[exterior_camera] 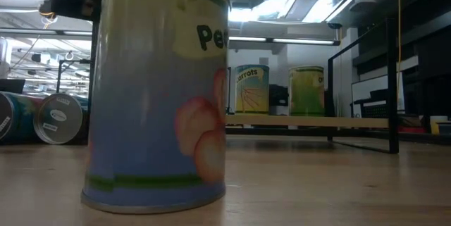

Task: Pick and place cans onto a shelf
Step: Put the canned peaches on the shelf, then put the canned pineapple on the shelf

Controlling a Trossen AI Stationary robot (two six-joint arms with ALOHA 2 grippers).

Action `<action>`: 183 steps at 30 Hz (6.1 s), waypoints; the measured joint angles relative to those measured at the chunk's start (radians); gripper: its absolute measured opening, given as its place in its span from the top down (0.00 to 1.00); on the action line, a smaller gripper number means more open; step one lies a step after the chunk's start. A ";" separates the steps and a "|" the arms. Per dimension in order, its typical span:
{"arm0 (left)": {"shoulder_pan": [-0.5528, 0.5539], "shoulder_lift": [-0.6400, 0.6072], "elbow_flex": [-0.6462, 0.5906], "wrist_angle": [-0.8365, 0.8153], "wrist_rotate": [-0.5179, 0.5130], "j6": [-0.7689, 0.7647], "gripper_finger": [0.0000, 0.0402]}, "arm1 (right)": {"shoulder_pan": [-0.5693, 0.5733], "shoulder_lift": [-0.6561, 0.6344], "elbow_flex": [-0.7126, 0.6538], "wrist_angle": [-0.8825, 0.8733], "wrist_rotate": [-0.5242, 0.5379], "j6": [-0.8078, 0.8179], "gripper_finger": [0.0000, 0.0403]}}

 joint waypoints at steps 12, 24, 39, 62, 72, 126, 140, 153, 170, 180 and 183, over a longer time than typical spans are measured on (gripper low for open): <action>0.083 0.000 0.038 -0.022 0.003 0.357 1.00 | 0.000 0.000 0.000 0.028 0.000 0.002 0.65; 0.231 0.001 0.260 -0.017 -0.003 0.864 1.00 | -0.001 0.000 0.000 0.078 0.000 0.002 0.65; 0.490 0.001 0.359 -0.122 0.036 1.051 1.00 | -0.001 0.000 0.000 0.077 0.025 0.001 0.65; 0.536 0.006 0.274 -0.178 0.029 0.908 1.00 | -0.001 0.000 0.000 0.073 0.026 0.000 0.65; 0.537 0.006 0.260 -0.120 0.022 0.832 1.00 | -0.001 0.000 -0.001 0.072 0.026 0.000 0.65; 0.560 0.054 0.262 -0.090 0.029 0.780 0.78 | -0.001 0.000 -0.002 0.066 0.026 0.003 0.65; 0.578 -0.022 0.316 -0.104 0.048 0.827 0.78 | 0.000 0.000 -0.002 0.066 0.025 0.031 0.65; 0.445 -0.217 0.317 -0.195 -0.256 0.948 0.78 | 0.062 -0.103 0.001 -0.093 -0.126 0.279 0.65; 0.376 -0.206 0.316 -0.190 -0.291 0.944 0.78 | 0.228 -0.158 0.000 -0.644 -0.194 0.689 0.70; 0.402 -0.206 0.316 -0.190 -0.289 0.944 0.78 | 0.235 -0.153 0.000 -0.770 -0.150 0.686 0.70; 0.406 -0.206 0.316 -0.190 -0.290 0.944 0.78 | 0.235 -0.135 0.000 -0.770 -0.117 0.681 0.70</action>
